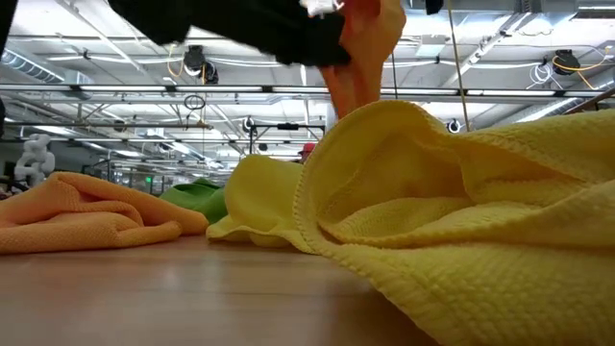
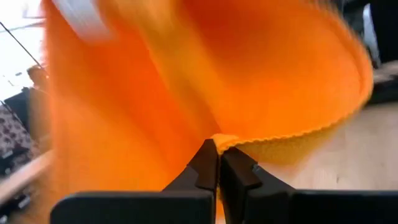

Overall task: Sort microfiber towel by color & place in baskets
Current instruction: Put the top orange microfiber cloth into the transparent bin

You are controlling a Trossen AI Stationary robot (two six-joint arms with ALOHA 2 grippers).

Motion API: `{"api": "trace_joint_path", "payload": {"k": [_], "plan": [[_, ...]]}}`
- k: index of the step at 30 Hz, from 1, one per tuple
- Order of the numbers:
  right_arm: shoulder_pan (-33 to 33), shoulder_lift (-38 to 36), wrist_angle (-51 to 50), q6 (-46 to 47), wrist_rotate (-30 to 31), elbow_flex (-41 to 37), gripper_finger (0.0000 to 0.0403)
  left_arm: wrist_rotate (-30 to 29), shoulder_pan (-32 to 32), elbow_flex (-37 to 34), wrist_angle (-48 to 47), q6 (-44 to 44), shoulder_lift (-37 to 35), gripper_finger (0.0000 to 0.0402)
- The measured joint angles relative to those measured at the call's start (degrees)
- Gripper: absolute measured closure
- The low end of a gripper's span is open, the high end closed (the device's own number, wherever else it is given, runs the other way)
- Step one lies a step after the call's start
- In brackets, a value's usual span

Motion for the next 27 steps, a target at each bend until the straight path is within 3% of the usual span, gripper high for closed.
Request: {"api": "trace_joint_path", "payload": {"k": [9, 14, 17, 24, 27], "plan": [[0.1, 0.0, -7.5, 1.7, -0.8, 0.0, 0.0394, -8.6, -2.7, 0.0, -0.2, 6.7, -6.9, 0.0392], [0.1, 0.0, -8.3, 3.2, -8.4, 0.0, 0.0391, -8.8, -2.3, 0.0, -0.6, 3.9, -8.4, 0.0381], [0.2, 0.0, -8.4, 4.0, -10.8, 0.0, 0.0391, -8.8, -2.1, 0.0, -2.2, 2.2, -8.4, 0.0338], [0.2, 0.0, -8.3, 3.6, -10.8, 0.0, 0.0391, -8.9, -1.9, 0.0, -3.8, 0.7, -8.4, 0.0174], [0.2, 0.0, -8.2, 3.5, -10.8, 0.0, 0.0390, -7.3, -0.7, 0.0, -4.8, 0.7, -8.4, 0.0137]]}}
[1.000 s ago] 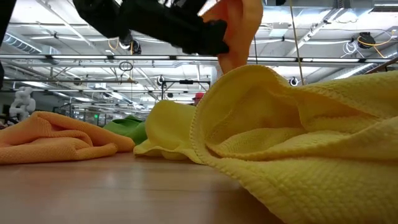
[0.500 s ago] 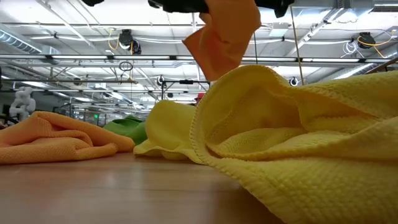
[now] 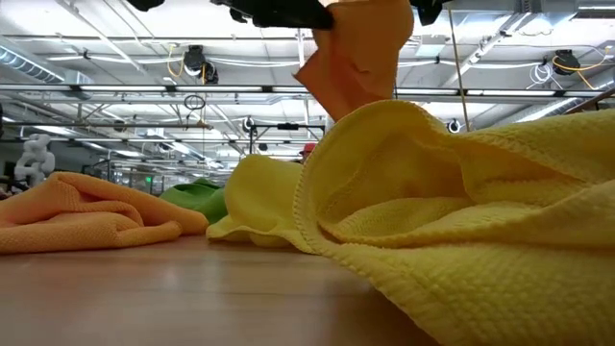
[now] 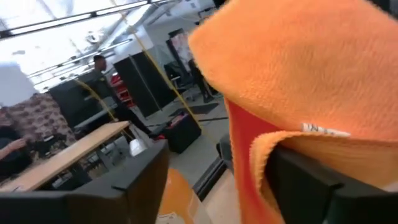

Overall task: Sort microfiber towel by color & place in baskets
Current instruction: Put the top orange microfiber cloth into the transparent bin

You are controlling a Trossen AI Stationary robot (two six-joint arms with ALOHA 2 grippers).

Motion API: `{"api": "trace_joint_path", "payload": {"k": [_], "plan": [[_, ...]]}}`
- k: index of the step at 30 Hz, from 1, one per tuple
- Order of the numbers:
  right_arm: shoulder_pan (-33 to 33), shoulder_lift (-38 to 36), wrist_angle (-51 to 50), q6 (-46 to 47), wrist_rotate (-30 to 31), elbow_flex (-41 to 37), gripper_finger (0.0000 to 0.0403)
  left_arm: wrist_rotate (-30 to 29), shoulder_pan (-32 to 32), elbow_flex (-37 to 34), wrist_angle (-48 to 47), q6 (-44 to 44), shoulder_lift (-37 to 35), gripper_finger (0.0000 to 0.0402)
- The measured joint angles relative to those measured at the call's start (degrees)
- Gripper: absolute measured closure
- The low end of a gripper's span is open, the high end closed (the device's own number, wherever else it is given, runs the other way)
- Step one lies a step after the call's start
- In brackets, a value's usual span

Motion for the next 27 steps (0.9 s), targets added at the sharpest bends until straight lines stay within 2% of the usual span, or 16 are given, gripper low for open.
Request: {"api": "trace_joint_path", "payload": {"k": [5, 8, 12, 17, 18, 27], "plan": [[0.0, 0.4, 0.9, -0.5, 0.0, 0.0, 0.0390, 13.2, 3.8, 0.0, -6.5, -8.2, 0.0, 0.0129], [0.0, 1.0, 1.2, -0.7, 0.0, 0.0, 0.0390, 16.8, 5.6, 0.0, -9.3, -11.9, 0.0, 0.0147], [0.0, 1.8, 1.4, -1.5, -0.2, 0.0, 0.0390, 18.3, 6.4, 0.0, -11.3, -11.7, 0.1, 0.0220], [0.0, 2.3, 2.4, -2.7, -0.2, 0.0, 0.0390, 20.7, 6.7, 0.0, -13.2, -11.8, 0.1, 0.0364], [0.0, 2.4, 2.6, -3.0, -0.1, 0.0, 0.0390, 20.7, 6.7, 0.0, -13.0, -11.9, 0.1, 0.0382], [0.0, 3.2, -2.6, -2.8, -0.1, 0.0, 0.0386, 20.1, 4.8, 0.0, -11.5, -7.3, -3.2, 0.0396]]}}
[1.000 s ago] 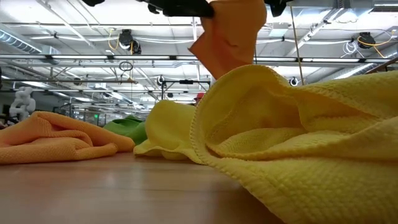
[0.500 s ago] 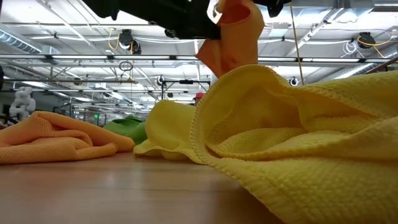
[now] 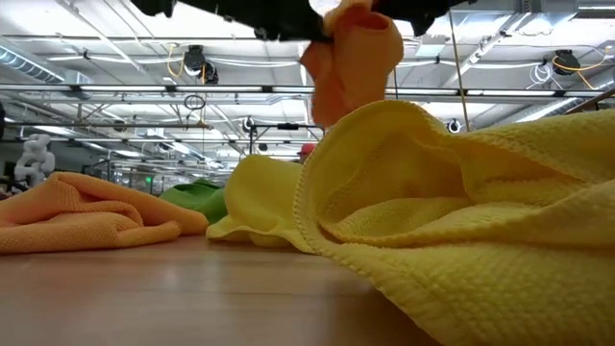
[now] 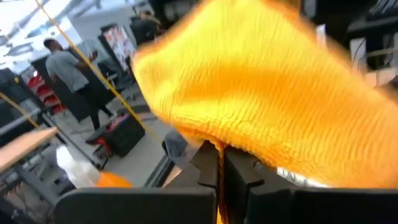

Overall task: Sort microfiber towel by color & place in baskets
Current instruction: Put the top orange microfiber cloth into the transparent bin

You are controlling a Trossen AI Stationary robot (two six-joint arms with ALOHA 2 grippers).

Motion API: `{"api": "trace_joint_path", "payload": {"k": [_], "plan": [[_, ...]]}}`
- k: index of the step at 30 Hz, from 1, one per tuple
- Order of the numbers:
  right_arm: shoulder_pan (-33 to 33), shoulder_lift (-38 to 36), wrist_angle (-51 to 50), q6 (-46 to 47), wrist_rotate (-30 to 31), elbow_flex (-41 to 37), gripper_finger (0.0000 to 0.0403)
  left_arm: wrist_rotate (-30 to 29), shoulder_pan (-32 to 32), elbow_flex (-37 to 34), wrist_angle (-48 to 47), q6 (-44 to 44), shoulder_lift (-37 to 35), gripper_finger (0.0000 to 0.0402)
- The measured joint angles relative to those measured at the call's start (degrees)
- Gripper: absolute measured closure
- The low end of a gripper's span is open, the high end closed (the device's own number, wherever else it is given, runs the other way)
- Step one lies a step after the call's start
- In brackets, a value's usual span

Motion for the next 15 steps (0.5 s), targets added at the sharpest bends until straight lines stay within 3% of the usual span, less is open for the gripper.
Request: {"api": "trace_joint_path", "payload": {"k": [6, 12, 15], "plan": [[1.0, 0.8, -3.2, 0.5, -0.3, 0.0, 0.0332, 0.0, -1.5, 0.0, 0.4, 4.7, -3.8, 0.0396], [3.1, 4.9, 1.8, -0.8, -3.0, 0.0, 0.0203, 2.7, -1.1, 0.0, 1.5, 5.9, -4.1, 0.0396], [3.1, 8.1, 5.5, -1.0, -3.0, 0.0, 0.0132, 7.5, -1.1, 0.0, 2.3, 5.8, -4.1, 0.0396]]}}
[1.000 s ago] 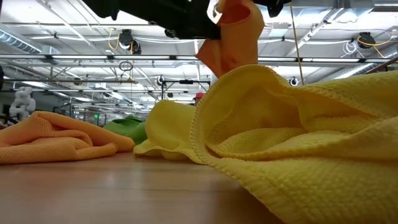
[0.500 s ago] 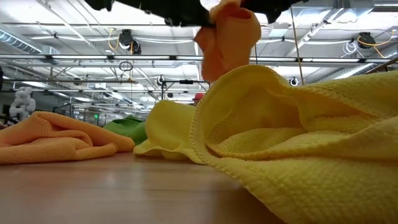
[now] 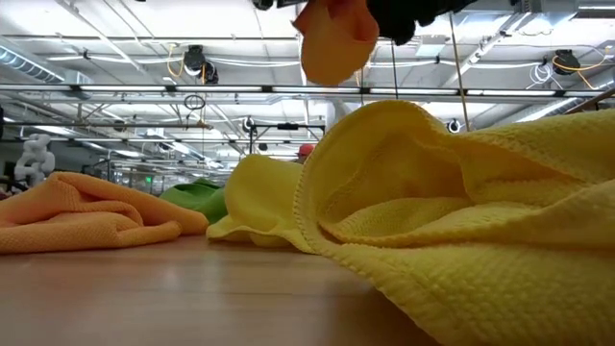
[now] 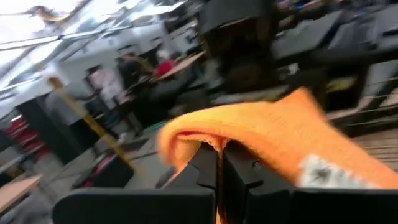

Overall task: Sort microfiber towel by color & place in baskets
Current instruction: Put the top orange microfiber cloth into the transparent bin

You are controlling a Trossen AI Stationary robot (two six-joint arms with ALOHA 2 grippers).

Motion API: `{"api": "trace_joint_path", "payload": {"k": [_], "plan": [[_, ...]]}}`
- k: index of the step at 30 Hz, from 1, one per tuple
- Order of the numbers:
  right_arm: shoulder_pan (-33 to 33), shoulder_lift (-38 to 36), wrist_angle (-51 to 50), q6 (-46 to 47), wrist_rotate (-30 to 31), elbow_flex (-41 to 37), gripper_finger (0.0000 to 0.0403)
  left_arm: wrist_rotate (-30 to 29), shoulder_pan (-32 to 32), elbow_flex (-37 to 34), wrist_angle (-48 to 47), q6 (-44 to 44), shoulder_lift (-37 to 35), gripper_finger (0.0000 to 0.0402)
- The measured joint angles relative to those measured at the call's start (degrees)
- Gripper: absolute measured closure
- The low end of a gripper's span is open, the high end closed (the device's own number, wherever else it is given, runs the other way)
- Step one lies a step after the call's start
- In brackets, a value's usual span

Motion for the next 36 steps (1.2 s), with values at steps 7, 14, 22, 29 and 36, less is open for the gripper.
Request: {"api": "trace_joint_path", "payload": {"k": [7, 14, 22, 29, 36], "plan": [[0.3, 6.3, 11.2, -2.2, -0.5, 0.0, 0.0049, 1.5, 0.0, 0.0, -1.0, -0.1, 0.0, 0.0397], [0.2, 9.7, 19.3, -2.9, -1.4, 0.0, 0.0091, 3.2, -0.1, 0.0, -4.6, -1.9, 0.0, 0.0397], [0.3, 10.0, 20.9, -5.5, -2.2, 0.0, 0.0260, 6.9, 0.0, 0.0, -4.8, -4.7, -0.1, 0.0370], [0.3, 10.0, 19.8, -6.9, -1.5, -0.1, 0.0386, 8.0, -0.2, 0.0, -5.8, -10.6, -2.5, 0.0309], [0.2, 8.8, 17.7, -6.7, -0.9, 0.1, 0.0382, 4.4, -1.9, 0.0, -15.0, -11.9, -8.6, 0.0226]]}}
